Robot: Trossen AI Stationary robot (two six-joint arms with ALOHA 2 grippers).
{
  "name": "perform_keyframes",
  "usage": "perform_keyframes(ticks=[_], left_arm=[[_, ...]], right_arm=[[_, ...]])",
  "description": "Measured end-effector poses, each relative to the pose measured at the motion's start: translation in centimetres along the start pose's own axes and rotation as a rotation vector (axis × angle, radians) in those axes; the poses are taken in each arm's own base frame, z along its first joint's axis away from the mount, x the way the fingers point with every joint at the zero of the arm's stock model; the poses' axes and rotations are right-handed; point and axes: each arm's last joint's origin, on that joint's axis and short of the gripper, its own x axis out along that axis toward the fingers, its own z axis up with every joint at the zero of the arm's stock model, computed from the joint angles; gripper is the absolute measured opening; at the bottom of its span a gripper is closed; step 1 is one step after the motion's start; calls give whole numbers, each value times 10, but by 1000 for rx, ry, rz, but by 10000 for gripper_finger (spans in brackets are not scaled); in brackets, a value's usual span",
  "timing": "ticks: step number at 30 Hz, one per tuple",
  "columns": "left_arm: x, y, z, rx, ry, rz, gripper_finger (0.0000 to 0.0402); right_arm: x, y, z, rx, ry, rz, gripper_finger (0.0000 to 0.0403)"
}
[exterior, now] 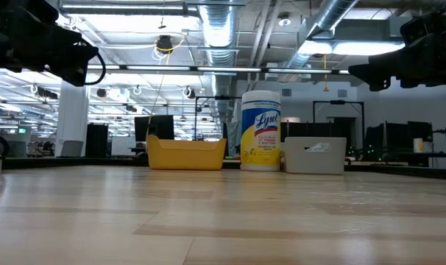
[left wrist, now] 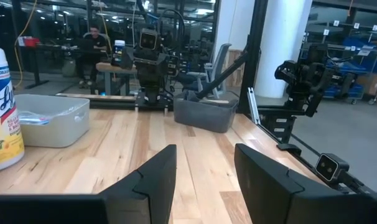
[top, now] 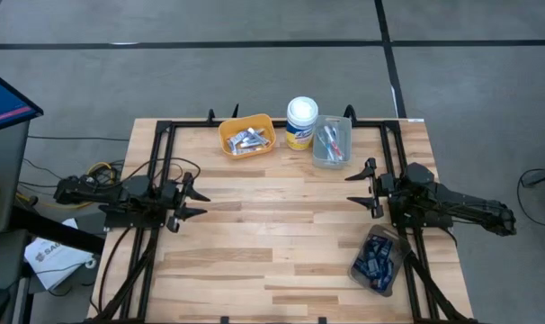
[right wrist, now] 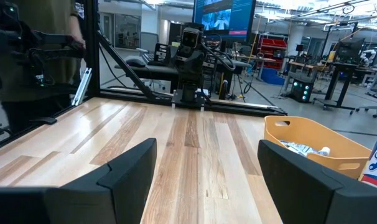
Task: Pick & Place Travel size toiletries
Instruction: Return to Home Position
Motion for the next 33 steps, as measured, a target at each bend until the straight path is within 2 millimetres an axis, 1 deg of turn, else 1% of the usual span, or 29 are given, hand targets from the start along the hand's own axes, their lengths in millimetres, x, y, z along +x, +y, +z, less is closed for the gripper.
perform_keyframes(ticks=[33], left_arm=[[8, 1, -9, 0, 109, 11, 159]], right_arm=[[0, 0, 0, 0, -1, 0, 273]])
